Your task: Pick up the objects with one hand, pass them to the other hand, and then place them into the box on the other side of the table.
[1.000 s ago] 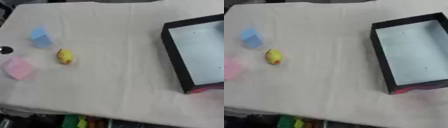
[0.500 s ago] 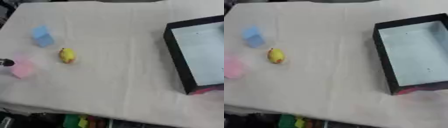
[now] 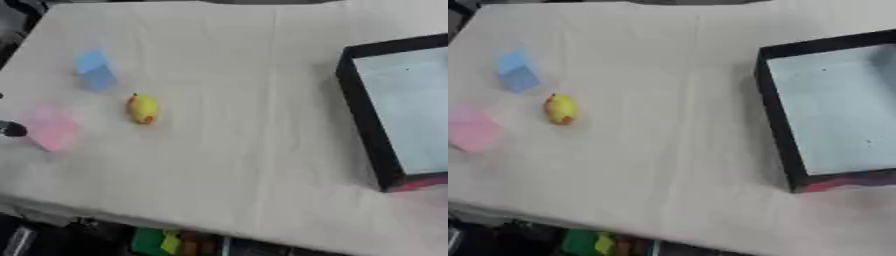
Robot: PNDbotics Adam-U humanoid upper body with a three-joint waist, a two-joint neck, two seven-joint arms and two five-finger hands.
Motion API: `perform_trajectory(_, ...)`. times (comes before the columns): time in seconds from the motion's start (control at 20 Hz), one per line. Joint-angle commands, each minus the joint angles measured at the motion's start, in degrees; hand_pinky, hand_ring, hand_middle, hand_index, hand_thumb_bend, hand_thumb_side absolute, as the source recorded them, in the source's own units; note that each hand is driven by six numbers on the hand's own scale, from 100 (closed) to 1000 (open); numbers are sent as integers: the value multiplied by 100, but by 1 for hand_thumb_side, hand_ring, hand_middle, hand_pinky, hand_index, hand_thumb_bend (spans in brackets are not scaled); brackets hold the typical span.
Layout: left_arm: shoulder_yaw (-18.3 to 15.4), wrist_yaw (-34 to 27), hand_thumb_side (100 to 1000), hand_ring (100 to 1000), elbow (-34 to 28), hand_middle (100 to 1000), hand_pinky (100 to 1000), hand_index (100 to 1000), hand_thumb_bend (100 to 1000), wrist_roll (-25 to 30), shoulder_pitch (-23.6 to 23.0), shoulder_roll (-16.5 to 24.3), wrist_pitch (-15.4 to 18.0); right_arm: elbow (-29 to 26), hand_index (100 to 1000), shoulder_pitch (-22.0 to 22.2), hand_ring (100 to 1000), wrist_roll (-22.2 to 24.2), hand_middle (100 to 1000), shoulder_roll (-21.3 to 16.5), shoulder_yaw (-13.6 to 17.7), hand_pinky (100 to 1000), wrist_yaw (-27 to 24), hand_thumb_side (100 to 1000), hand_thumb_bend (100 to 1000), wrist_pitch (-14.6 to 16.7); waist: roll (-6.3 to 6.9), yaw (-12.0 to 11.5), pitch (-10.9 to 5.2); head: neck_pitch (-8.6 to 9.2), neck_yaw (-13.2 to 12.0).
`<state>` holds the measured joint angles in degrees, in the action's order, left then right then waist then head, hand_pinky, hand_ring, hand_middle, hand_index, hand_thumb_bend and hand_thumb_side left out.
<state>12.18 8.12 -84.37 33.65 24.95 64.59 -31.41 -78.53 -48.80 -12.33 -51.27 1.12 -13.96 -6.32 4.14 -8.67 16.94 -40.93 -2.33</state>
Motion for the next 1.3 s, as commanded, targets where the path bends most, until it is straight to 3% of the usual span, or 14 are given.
perform_trajectory(0.05,-128,152,343,921,14,843,959,865,747,363,134,136,-2,-37,878,-48,837,-48,867,-225,97,872,-18,486,100,-6,-53,-19,-196,10,-14)
perform_trajectory(0.35,36,504,332,924,133,845,958,862,766,699,311,46,-7,-34,876,-24,831,-121,860,-258,139,871,-59,480,100,-16,-31,-32,-195,-43,8)
perform_trajectory(0.75,384,1256,300,922,454,840,951,856,781,615,530,-137,-251,-25,874,34,825,-161,854,-286,155,870,-73,484,100,-23,-3,-43,-187,-50,-52)
perform_trajectory(1.3,720,1888,321,918,1336,832,943,825,772,687,1016,-784,-264,-1,873,113,816,-169,846,-249,160,868,-81,492,100,-41,21,-100,-192,-41,-78)
